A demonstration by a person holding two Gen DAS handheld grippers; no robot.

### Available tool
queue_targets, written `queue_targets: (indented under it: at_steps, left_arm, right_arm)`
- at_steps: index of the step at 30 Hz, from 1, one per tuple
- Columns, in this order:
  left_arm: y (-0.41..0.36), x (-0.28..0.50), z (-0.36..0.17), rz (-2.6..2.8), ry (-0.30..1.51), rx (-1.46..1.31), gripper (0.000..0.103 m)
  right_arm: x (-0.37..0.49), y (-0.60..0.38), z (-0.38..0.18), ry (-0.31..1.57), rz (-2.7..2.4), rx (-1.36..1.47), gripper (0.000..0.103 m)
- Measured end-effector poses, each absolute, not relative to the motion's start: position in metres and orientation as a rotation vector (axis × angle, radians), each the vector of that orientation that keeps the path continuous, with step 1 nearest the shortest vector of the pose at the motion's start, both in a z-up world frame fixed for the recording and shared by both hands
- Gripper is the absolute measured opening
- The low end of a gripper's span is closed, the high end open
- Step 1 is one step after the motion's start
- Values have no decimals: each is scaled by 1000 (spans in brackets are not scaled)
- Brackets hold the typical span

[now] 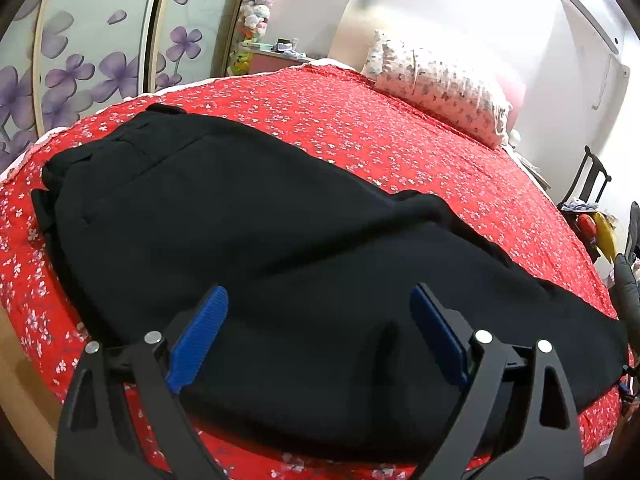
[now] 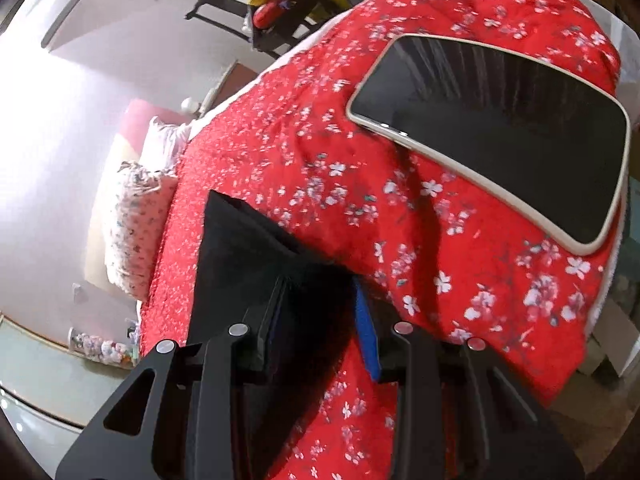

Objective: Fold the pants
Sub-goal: 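Grasp the trouser leg end again with the right gripper and lift it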

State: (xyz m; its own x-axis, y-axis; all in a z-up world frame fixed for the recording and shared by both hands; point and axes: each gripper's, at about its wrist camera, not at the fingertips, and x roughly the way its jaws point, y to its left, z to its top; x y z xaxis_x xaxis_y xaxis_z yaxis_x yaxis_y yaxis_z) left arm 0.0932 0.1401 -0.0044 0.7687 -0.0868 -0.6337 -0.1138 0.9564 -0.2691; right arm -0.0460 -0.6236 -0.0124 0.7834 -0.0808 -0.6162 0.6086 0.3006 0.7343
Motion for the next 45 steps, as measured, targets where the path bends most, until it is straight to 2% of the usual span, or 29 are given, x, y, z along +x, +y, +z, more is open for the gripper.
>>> queue_targets:
  at_steps: [8,11,14,23,29,35,41,45]
  left_arm:
    - [142,92,-4,4,697,-315,92]
    - [144,91,-4,-2,697,-323,92]
    - [145,90,-4,-5,697,-326,92]
    - [148,90,-4,-10,692,-347,92]
    - [151,88,-4,-19,684,-369,92]
    - [153,87,-3,-26,678,-381,94]
    - [155,85,-2,-34,676,-383,94]
    - [155,84,-1,-42,673,-379,95]
  right_arm:
    - [-36,-631,-18,536,-481,1218,36]
    - [-37,-627,-13,504,-465,1184,23]
    - [-43,-620,-3,447,-437,1156,18]
    - [-16,-581,64,358,-308,959,14]
    - [36,-509,108,375,-89,839,14]
    - [95,-378,113,527,228,685,14]
    - [136,-250,25,891,362,481,15]
    - [136,-253,33,826,366,559,14]
